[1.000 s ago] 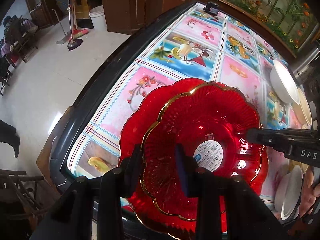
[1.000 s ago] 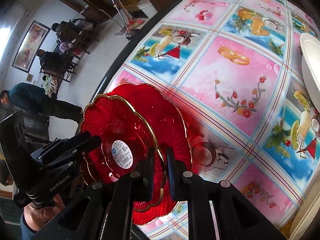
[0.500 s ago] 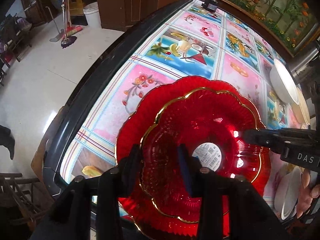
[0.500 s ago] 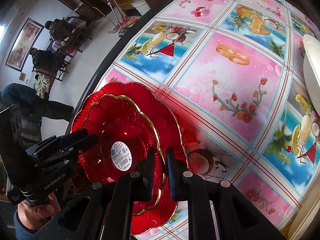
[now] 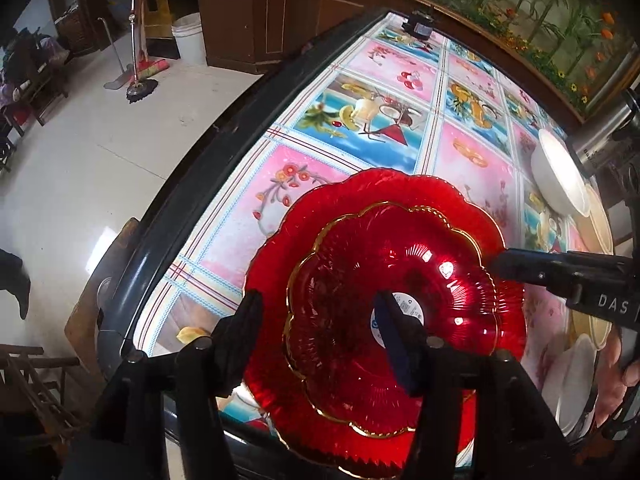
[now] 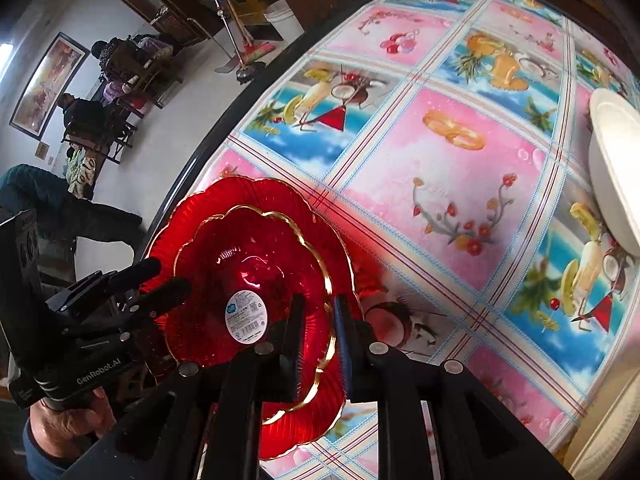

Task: Organize plates and bowls
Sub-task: 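Lower the small red plate into the large one and open the left tool, then move the left tool to the white foam plate and grasp its rim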

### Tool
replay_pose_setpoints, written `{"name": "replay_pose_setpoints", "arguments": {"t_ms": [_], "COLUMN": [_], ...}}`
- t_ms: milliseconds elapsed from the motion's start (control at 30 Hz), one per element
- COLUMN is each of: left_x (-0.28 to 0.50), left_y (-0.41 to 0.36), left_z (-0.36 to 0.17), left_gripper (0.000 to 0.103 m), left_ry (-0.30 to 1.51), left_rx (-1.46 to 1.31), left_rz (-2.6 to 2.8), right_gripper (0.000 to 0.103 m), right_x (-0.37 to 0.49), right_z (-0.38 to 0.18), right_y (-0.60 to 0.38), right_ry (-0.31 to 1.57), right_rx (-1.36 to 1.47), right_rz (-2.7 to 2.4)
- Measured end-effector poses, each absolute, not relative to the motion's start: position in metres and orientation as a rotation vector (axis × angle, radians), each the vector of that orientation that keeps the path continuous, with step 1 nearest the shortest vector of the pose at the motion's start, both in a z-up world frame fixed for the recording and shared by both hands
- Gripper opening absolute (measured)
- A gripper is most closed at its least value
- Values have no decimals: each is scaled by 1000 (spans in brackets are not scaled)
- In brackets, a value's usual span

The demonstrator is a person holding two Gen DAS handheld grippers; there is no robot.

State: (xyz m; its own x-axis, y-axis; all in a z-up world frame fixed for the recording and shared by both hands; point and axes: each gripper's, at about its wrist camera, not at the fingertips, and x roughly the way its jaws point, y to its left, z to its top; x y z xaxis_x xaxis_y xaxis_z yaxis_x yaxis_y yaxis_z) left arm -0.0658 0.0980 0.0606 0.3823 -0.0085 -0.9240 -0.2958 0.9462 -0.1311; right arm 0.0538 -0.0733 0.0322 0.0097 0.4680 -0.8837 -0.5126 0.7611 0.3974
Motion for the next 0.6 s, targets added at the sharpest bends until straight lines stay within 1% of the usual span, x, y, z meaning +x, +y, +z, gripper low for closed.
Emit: {"name": "replay_pose_setpoints", "arguments": {"t_ms": [300, 433, 500, 600], "left_x": [-84, -89, -88, -86], "left_y": [78, 51, 35, 4], "left_z": [86, 98, 102, 105], "left_gripper": [59, 60, 62, 63], "left_ry": [1115, 1091, 1085, 1089], "left_rx": [-274, -244, -223, -192], "left_rz": [185, 136, 100, 22], "right_gripper": [17, 17, 17, 17], "right_x": [39, 22, 13, -4], "right_z": [64, 75, 76, 75], "right_y": [-118, -159, -183, -222], "right_ry": [1291, 1249, 1234, 1218], "right_rx": [56, 118, 137, 163], "right_rz": [814, 814, 795, 757]}}
